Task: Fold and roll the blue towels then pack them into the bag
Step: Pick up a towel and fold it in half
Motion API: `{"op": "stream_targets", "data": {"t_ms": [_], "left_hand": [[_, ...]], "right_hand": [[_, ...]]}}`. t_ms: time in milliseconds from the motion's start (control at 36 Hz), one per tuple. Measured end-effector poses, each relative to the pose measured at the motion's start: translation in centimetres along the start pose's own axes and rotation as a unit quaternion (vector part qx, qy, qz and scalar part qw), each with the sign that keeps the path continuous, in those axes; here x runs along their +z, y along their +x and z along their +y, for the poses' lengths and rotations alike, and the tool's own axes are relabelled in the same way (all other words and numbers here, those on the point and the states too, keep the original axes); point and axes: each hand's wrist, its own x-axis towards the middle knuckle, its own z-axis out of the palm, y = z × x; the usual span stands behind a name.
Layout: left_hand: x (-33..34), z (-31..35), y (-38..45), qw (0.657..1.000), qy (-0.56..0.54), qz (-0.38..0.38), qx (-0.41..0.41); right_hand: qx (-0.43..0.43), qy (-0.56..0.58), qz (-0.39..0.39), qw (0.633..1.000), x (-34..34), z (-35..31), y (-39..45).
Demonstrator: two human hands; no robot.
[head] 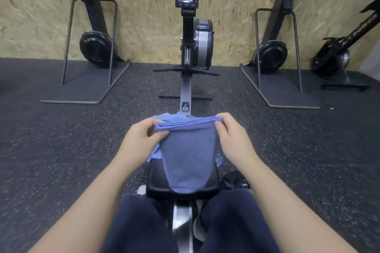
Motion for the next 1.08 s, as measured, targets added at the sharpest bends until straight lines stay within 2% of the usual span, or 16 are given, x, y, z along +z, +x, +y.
{"op": "stream_targets", "data": {"t_ms": [139,278,389,750,944,1000,1083], "left_hand": [[1.2,-2.1,0.5,0.99,-0.132,-0.018,-0.037],[2.6,-5.6,0.3,0.974,-0.207,-0.016,-0.095],[3.8,-8.3,-0.2,0.966,-0.226,-0.007,-0.121],[7.0,-16.9,4.8,0.981,-0.112,-0.011,-0.16],[7.6,-20.1,9.5,0.988,0.046,-0.032,-0.146],[8.2,-20.7,10.7,0.986,0.049,-0.031,-0.155],[9.6,-21.8,12.2,0.982,-0.009,-0.031,-0.184]], "right_hand": [[0.022,0.02,-0.022,0.999,1.6,2.5,1.1],[0.047,0.036,-0.046,0.997,4.0,5.6,1.1],[0.052,0.037,-0.062,0.996,5.7,7.9,0.8],[0.113,0.006,-0.09,0.989,11.4,14.3,5.6],[0.117,-0.077,-0.083,0.987,13.8,17.2,10.3],[0.131,-0.076,-0.076,0.986,14.6,18.2,11.4],[0.175,-0.032,-0.066,0.982,16.0,19.4,12.8]]}}
